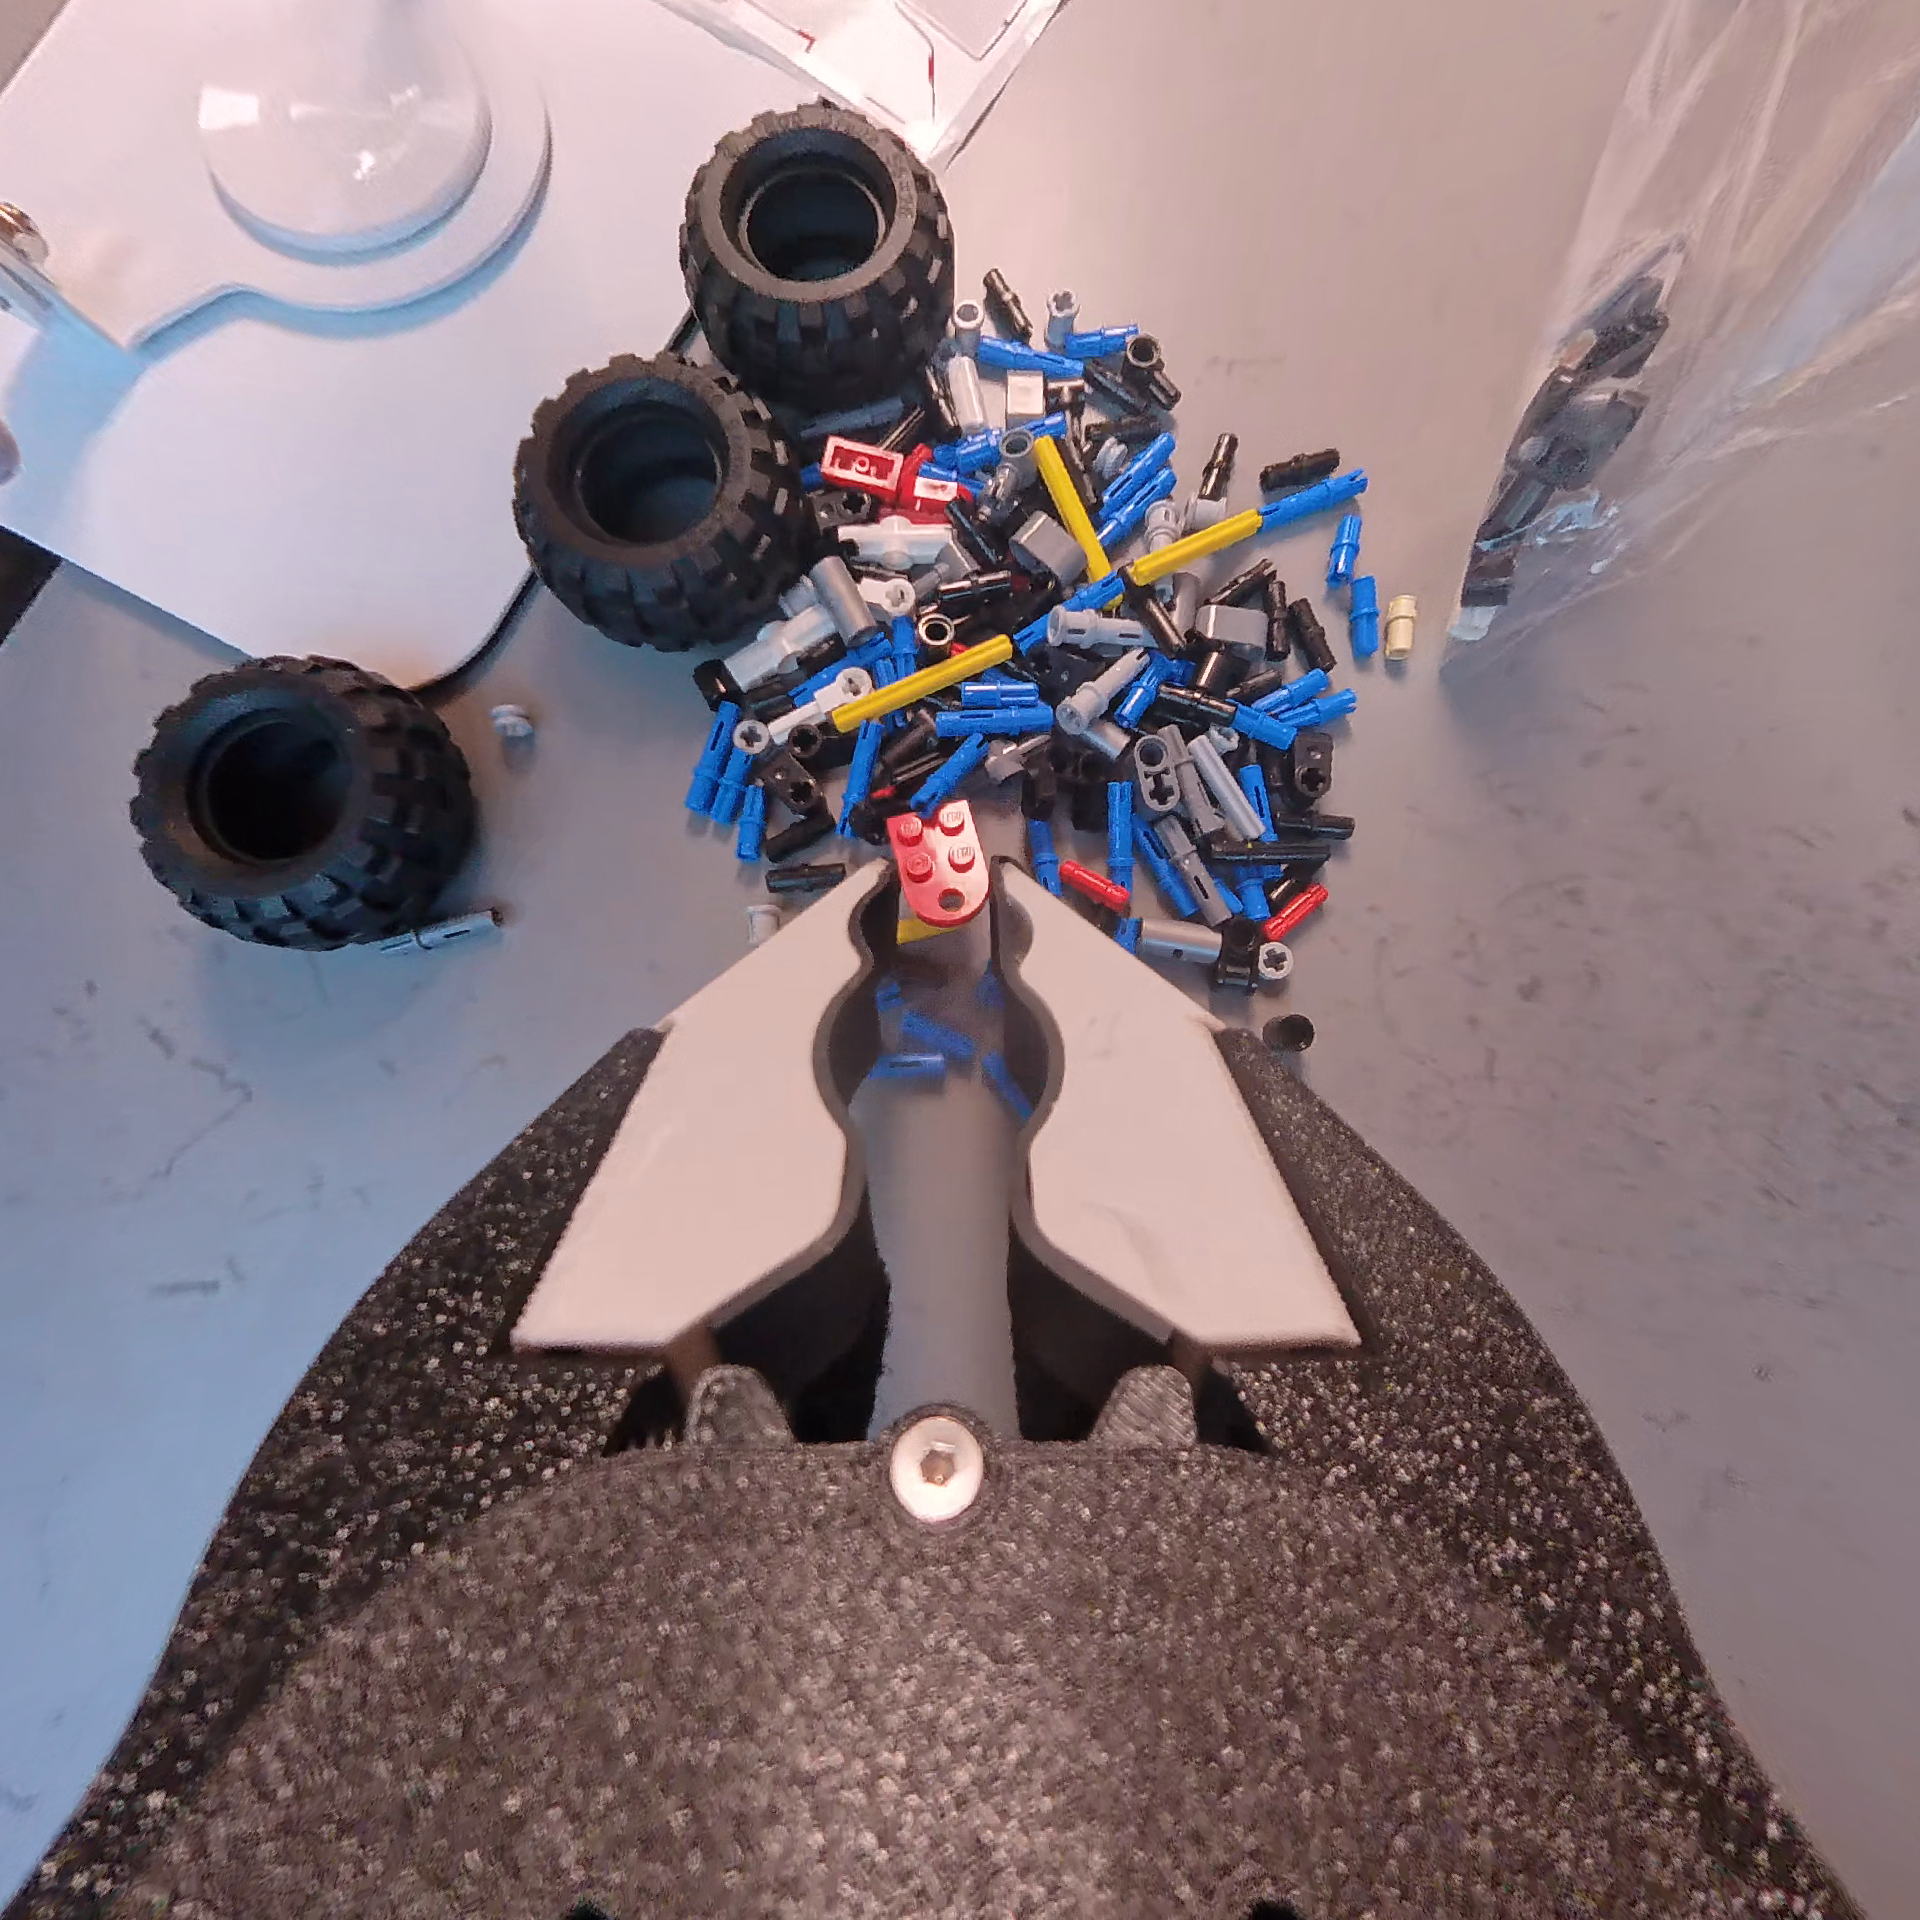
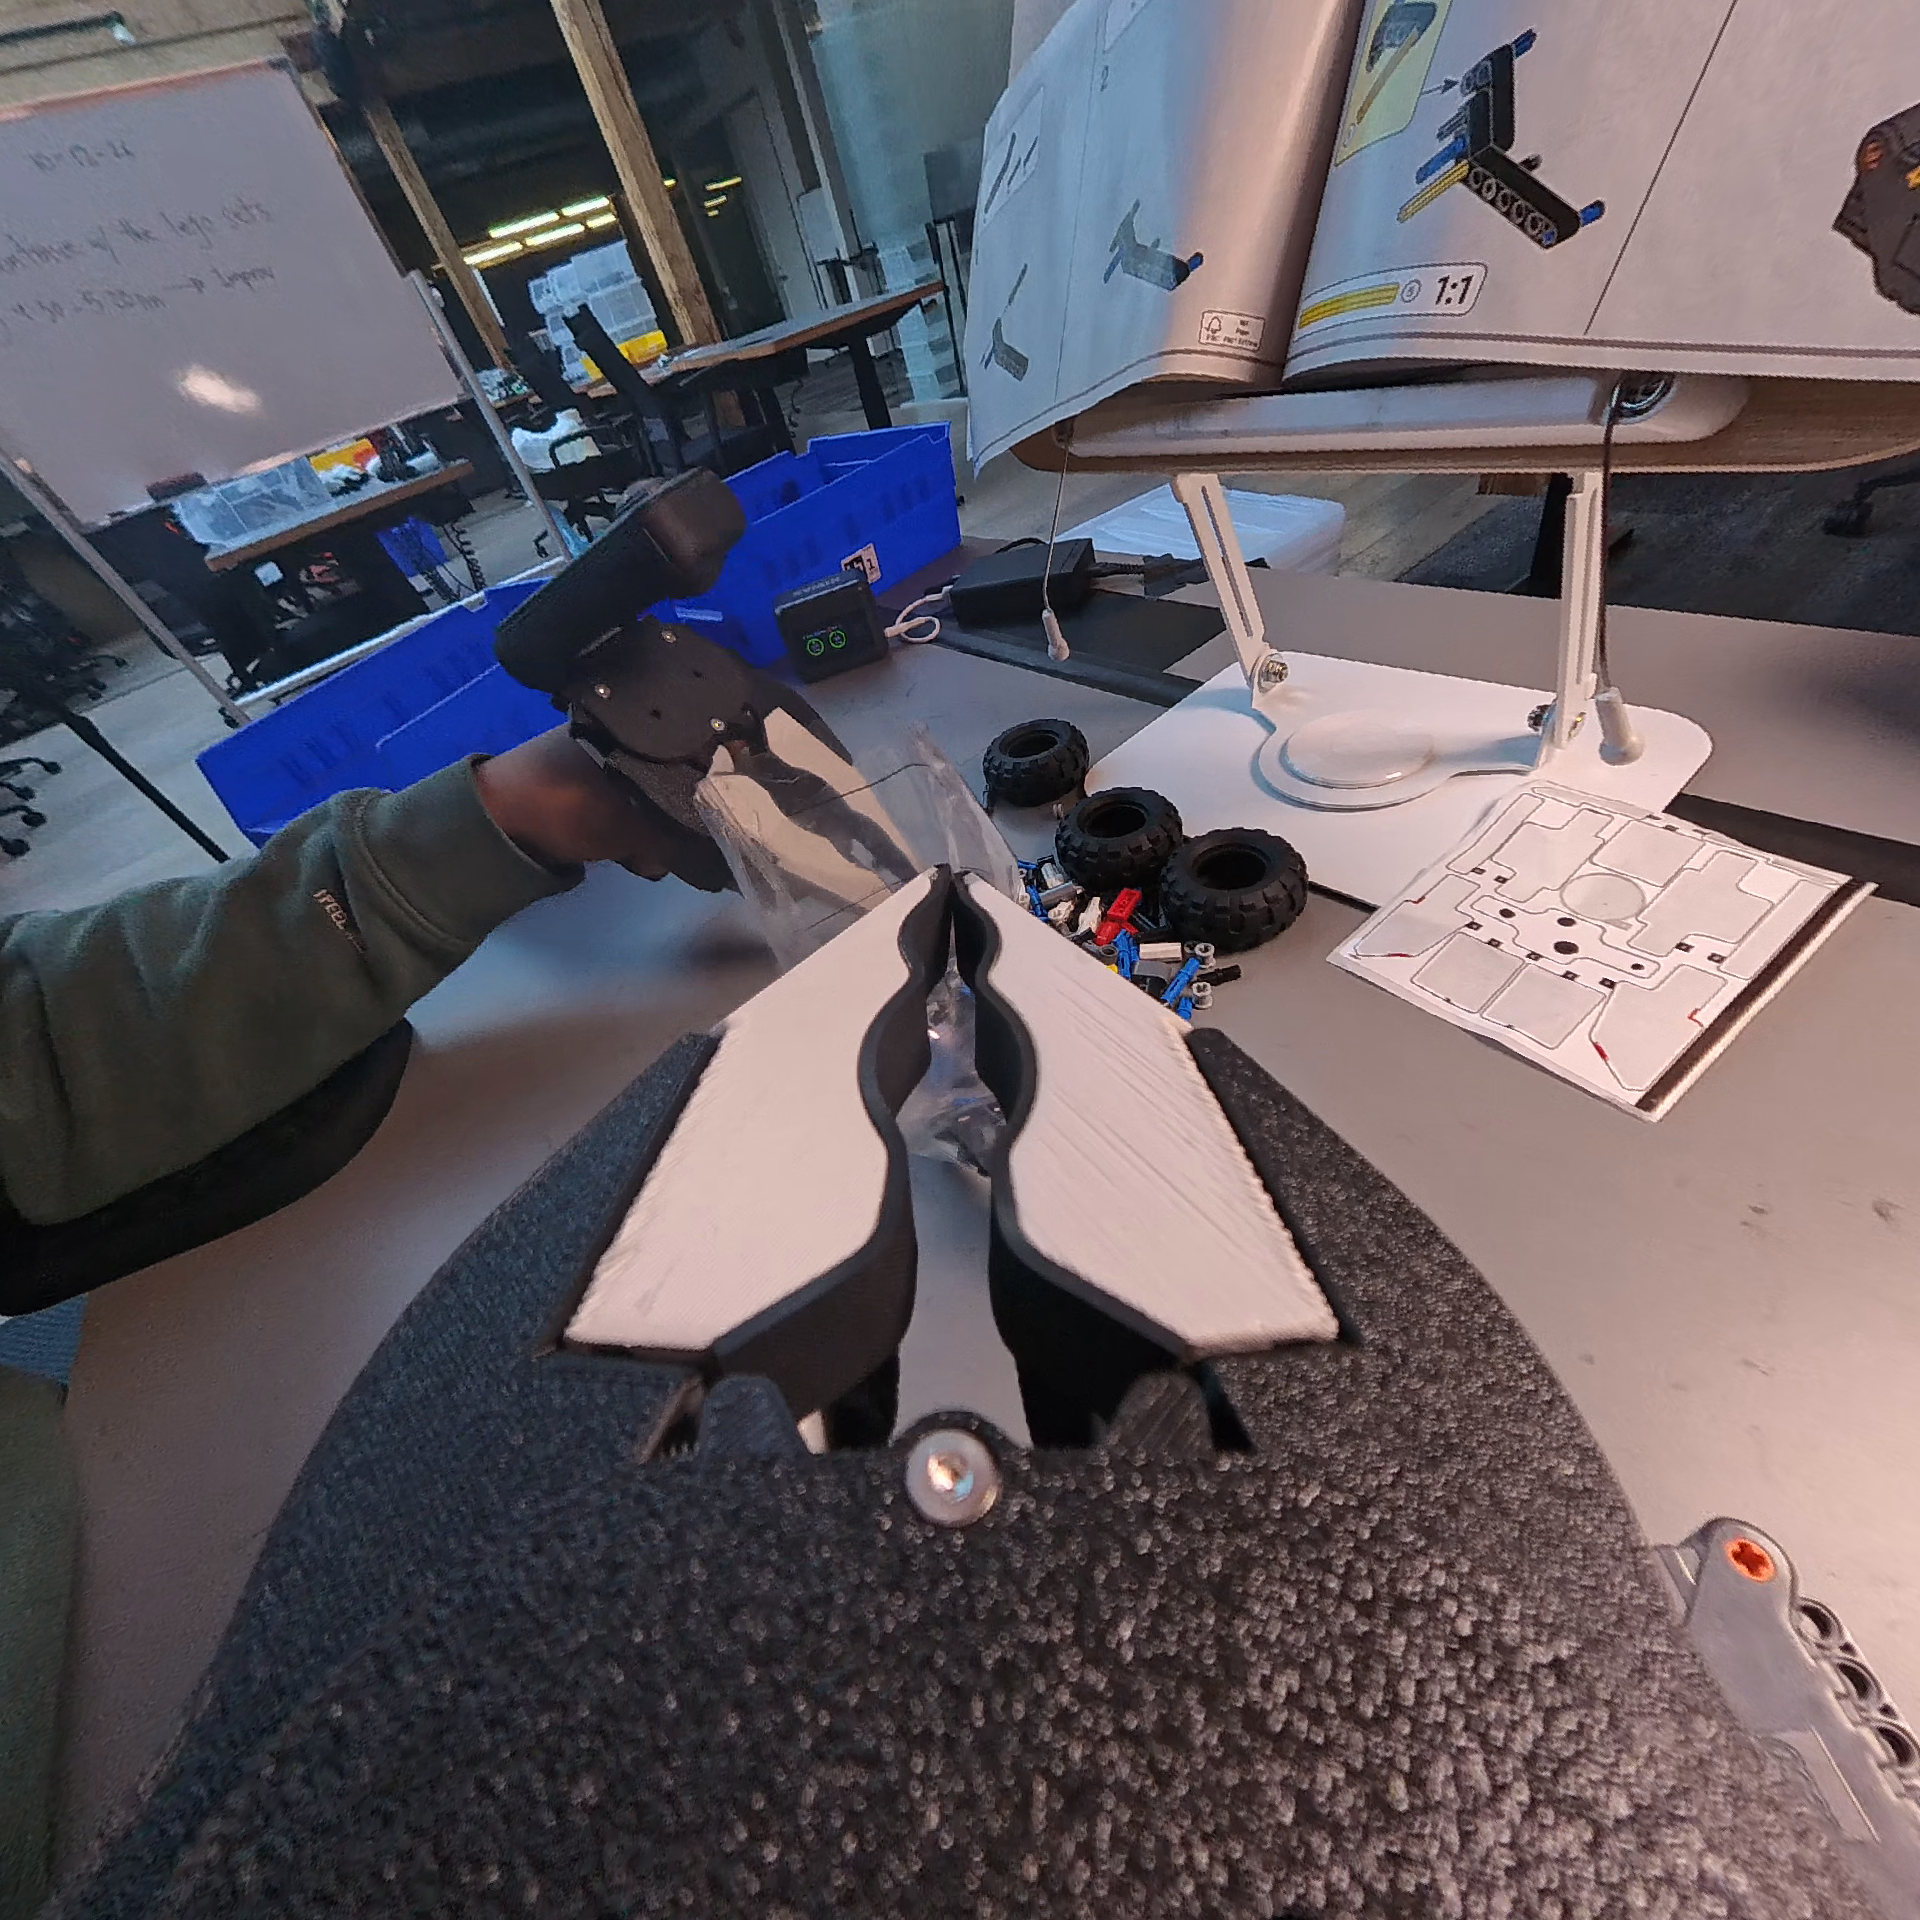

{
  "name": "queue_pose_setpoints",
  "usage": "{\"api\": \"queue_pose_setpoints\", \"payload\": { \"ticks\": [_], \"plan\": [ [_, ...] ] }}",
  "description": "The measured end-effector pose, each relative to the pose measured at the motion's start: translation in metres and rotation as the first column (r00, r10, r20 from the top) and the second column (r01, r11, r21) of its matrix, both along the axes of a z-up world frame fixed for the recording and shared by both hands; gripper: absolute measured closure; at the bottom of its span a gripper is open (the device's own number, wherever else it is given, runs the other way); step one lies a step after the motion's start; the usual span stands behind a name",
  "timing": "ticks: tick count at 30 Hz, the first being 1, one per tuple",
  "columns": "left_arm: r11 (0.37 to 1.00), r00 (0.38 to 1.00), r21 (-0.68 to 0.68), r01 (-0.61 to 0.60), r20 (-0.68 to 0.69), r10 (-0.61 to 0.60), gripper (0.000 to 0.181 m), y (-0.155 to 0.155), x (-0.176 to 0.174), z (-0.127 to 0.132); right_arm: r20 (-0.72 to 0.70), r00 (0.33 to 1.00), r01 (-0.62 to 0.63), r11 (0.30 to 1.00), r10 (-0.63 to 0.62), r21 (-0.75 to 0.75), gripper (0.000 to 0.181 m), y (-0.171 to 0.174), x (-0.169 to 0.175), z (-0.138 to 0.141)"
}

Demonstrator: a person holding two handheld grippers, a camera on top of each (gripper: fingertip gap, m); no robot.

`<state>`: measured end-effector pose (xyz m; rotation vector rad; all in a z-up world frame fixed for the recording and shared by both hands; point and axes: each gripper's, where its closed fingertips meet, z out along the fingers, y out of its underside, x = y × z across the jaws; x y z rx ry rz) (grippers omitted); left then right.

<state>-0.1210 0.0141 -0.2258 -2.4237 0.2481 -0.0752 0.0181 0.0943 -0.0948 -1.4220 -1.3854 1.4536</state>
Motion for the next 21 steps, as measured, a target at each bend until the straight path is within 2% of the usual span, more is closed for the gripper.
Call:
{"api": "queue_pose_setpoints", "payload": {
  "ticks": [3,5,8,10,13,16,21],
  "plan": [
    [0.997,0.999,0.069,0.028,0.018,-0.029,0.165,-0.002,0.004,0.024,0.000,1.000,0.004,1.000,-0.004,0.010,0.181,0.000,0.000,0.000],
    [0.983,0.997,0.179,0.049,0.057,-0.060,0.165,0.001,0.015,0.059,0.001,1.000,0.005,1.000,-0.005,0.021,0.181,-0.002,0.000,0.000],
    [0.925,0.977,0.363,0.115,0.128,-0.172,0.165,0.008,0.053,0.123,0.006,1.000,-0.002,1.000,0.002,0.020,0.181,-0.006,-0.003,-0.001],
    [0.900,0.963,0.399,0.174,0.121,-0.240,0.165,0.013,0.080,0.146,0.014,1.000,-0.010,1.000,0.009,0.019,0.181,-0.011,-0.007,-0.003],
    [0.906,0.963,0.361,0.221,0.068,-0.262,0.165,0.024,0.099,0.143,0.017,1.000,-0.022,0.999,0.022,0.025,0.181,-0.019,-0.010,-0.003],
    [0.906,0.945,0.334,0.259,0.107,-0.309,0.157,0.025,0.113,0.133,0.019,1.000,-0.020,0.999,0.020,0.028,0.181,-0.021,-0.009,-0.004],
    [0.897,0.960,0.412,0.158,0.146,-0.237,0.155,0.023,0.081,0.145,0.015,1.000,0.009,1.000,-0.009,0.015,0.181,-0.010,-0.006,-0.002]
  ]
}}
